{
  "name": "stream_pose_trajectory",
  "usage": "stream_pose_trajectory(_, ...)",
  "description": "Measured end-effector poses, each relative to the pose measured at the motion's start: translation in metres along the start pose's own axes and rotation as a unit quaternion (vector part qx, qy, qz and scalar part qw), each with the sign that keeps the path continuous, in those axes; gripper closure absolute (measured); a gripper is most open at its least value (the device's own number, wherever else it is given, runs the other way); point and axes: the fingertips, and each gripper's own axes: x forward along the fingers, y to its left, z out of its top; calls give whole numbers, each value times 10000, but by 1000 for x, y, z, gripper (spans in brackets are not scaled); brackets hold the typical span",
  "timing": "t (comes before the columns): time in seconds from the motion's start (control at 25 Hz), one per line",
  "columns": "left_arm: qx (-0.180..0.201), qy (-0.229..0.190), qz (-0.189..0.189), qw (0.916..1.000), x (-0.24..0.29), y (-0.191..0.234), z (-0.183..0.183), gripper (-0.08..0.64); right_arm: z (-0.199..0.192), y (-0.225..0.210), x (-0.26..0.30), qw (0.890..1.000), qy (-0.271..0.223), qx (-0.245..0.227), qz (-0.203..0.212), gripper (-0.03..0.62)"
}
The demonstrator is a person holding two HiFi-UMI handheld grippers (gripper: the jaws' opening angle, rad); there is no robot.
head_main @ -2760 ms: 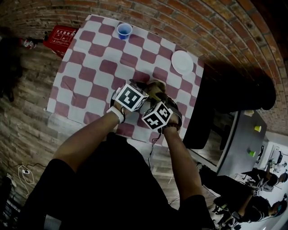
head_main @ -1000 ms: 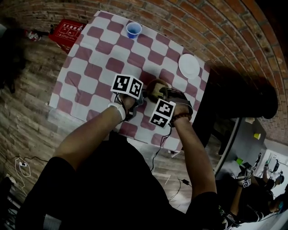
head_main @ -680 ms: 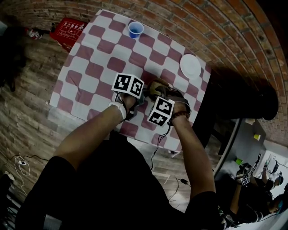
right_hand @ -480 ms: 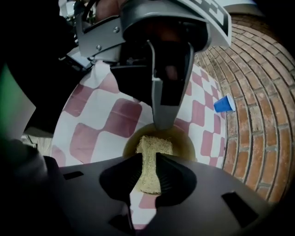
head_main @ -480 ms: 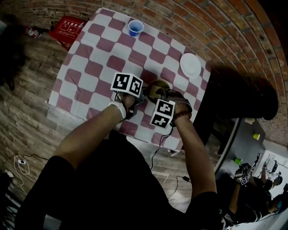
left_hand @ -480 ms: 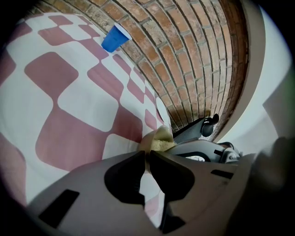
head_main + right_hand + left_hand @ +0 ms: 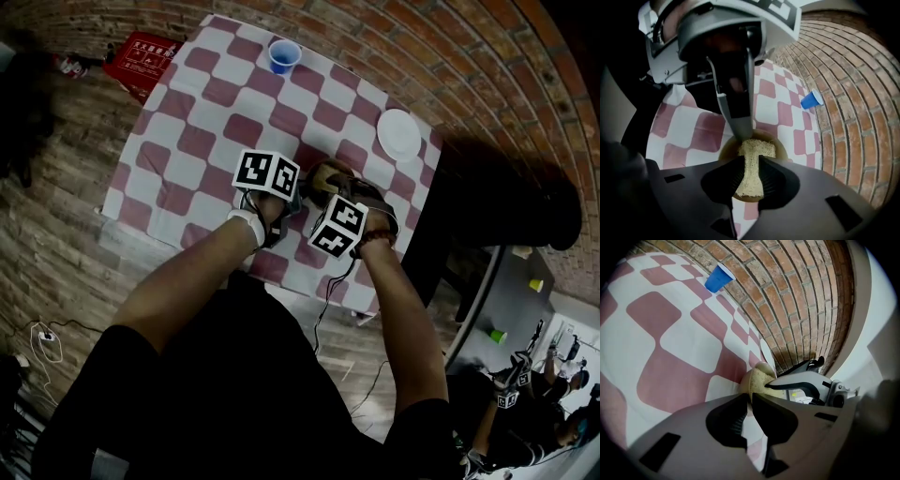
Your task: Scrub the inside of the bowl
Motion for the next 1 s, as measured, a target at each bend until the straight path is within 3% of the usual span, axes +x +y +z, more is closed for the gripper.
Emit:
stream_pose_trajectory(0.2,-69,-22,-69,9999,-1,2,0,517,-4,15,-7,9990,-172,17,424,489)
stream_pose_trajectory(0.4,-28,-9,-122,9999,-1,-2,0,515,-22,-4,-9,9973,408,-519,-311,489)
stream_pose_trajectory(0.72,-56,-71,-175,9998,0,-4,-1,515,-1,-23,-16,9962,-270,719,-410,489)
stream_pose_trajectory(1.0,-31,-175,-528,9984,-2,-14,-1,515,0,-10,-19,9925,-609,1060,-10,489)
